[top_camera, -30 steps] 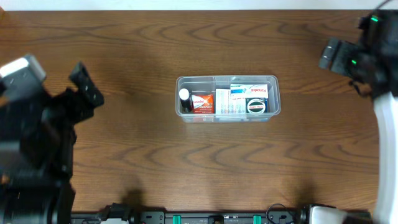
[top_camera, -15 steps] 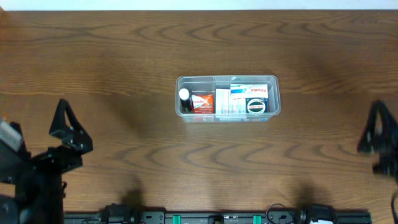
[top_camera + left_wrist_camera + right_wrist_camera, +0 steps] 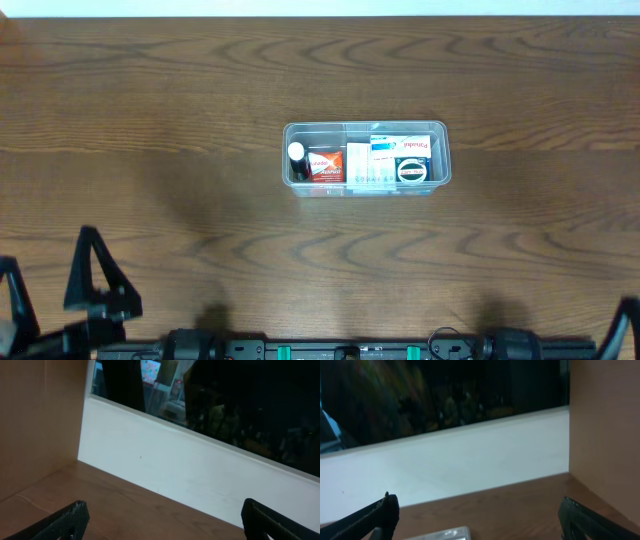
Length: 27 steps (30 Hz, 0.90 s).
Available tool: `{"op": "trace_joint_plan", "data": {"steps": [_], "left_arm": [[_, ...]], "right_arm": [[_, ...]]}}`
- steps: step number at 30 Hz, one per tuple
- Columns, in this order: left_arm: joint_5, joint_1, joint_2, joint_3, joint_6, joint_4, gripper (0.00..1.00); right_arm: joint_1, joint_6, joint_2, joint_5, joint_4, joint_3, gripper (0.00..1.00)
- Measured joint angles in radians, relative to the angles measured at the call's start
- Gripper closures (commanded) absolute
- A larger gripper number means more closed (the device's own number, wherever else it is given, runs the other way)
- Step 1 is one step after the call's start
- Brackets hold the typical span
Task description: Pack container
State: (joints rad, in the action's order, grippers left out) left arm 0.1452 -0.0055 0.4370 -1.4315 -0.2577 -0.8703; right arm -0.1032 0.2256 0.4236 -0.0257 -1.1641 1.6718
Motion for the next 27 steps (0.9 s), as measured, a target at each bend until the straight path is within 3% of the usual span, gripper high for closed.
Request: {"op": "trace_joint_plan", "data": {"steps": [13,27], "left_arm": [[-0.041,0.0,-0.129,0.0,0.0,-0.084,0.02],[-0.068,0.0,-0.326,0.002,0.0,-0.252,0.02]], "right_arm": [[0.0,-0.029,-0.267,-0.001,0.031,0.005,0.01],[0.005,-0.033,-0.286,-0.002,0.032,0.016,0.01]]}}
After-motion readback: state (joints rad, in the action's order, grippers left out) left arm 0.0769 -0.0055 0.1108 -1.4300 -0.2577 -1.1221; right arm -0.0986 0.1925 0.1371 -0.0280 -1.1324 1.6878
